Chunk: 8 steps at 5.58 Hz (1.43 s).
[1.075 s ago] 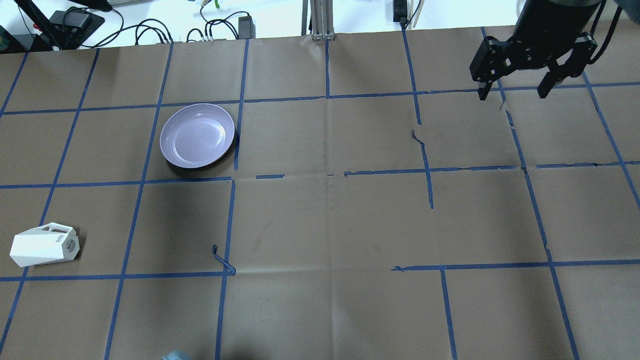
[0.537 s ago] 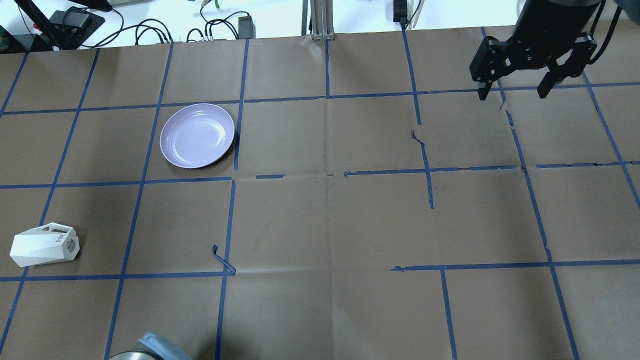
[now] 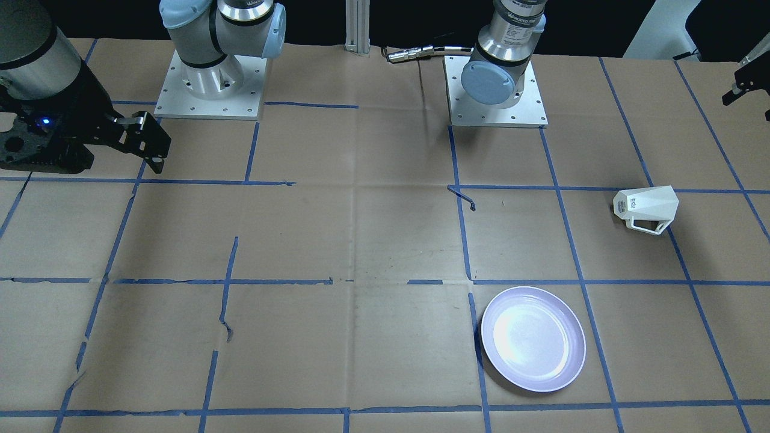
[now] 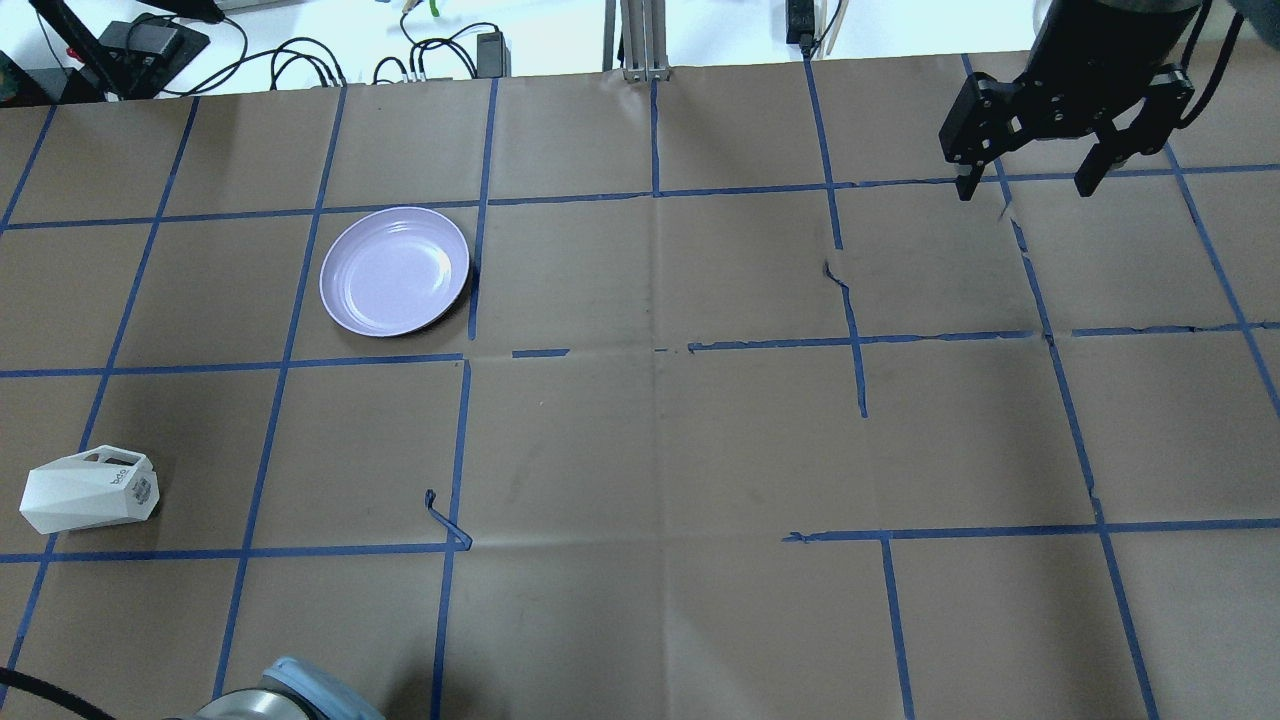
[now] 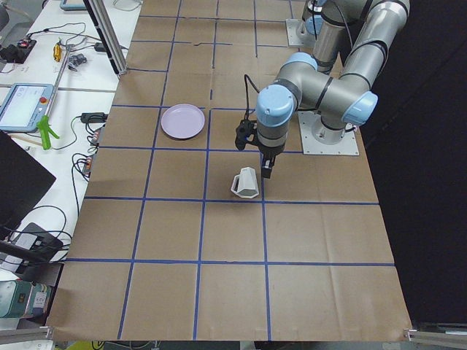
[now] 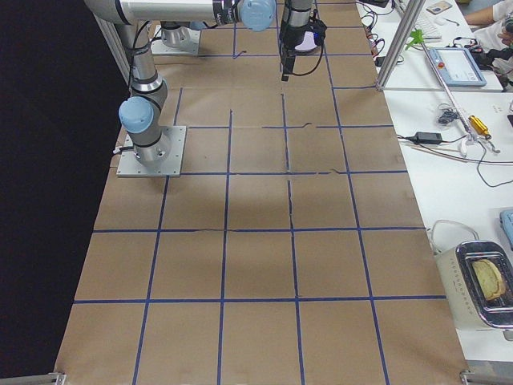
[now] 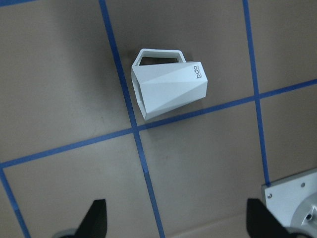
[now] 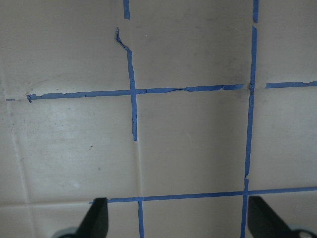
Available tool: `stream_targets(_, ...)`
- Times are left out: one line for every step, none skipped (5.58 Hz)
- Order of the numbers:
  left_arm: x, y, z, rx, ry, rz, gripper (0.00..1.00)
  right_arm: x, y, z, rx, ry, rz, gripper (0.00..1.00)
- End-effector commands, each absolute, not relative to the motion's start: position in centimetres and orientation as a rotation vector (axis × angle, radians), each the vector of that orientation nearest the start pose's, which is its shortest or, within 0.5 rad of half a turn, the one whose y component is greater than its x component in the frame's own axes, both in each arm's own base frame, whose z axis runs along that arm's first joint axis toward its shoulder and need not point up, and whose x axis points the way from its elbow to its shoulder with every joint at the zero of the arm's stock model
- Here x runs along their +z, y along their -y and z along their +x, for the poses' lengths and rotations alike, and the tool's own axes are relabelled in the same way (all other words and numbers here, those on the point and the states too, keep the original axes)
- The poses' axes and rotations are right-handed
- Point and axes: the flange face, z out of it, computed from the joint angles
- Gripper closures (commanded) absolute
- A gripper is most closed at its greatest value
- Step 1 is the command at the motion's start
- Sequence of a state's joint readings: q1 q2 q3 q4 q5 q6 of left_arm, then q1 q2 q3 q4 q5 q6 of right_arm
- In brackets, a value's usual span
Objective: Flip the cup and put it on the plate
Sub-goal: 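Lower the left gripper onto the white mug lying on its side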
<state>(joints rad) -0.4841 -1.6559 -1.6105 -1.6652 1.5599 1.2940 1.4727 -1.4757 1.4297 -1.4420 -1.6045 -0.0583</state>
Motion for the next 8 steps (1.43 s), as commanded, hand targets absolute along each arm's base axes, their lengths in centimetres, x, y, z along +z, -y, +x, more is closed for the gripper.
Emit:
stream_targets(34.0,36.6,42.6,0.005,-3.519,0.246,0.02,49.6,53.3,7.8,0.135,-3.165,0.061,0.0)
stream_targets(30.1,37.3,43.6,0.016,-3.59,0.234,0.02,49.6,53.3,7.8,0.135,-3.165,0.061,0.0)
stream_targets(28.1,37.9,43.5,-0.057,-3.651,0.205,0.02,49.6,53.3,7.8,0.135,-3.165,0.061,0.0)
stream_targets(26.0,38.3,43.3,-0.123,-3.706,0.181,0.02,49.6,53.3,7.8,0.135,-3.165,0.061,0.0)
stream_targets(22.3,38.5,45.0,-0.109,-3.756,0.2,0.02,49.6,53.3,7.8,0.135,-3.165,0.061,0.0)
stream_targets(19.8,38.1,45.5,-0.125,-3.792,0.281,0.02,49.6,53.3,7.8,0.135,-3.165,0.061,0.0)
stream_targets(19.0,38.1,45.2,-0.176,-3.828,0.244,0.02,49.6,53.3,7.8,0.135,-3.165,0.061,0.0)
stream_targets(18.5,37.8,44.4,-0.185,-3.875,0.223,0.02,49.6,53.3,7.8,0.135,-3.165,0.061,0.0)
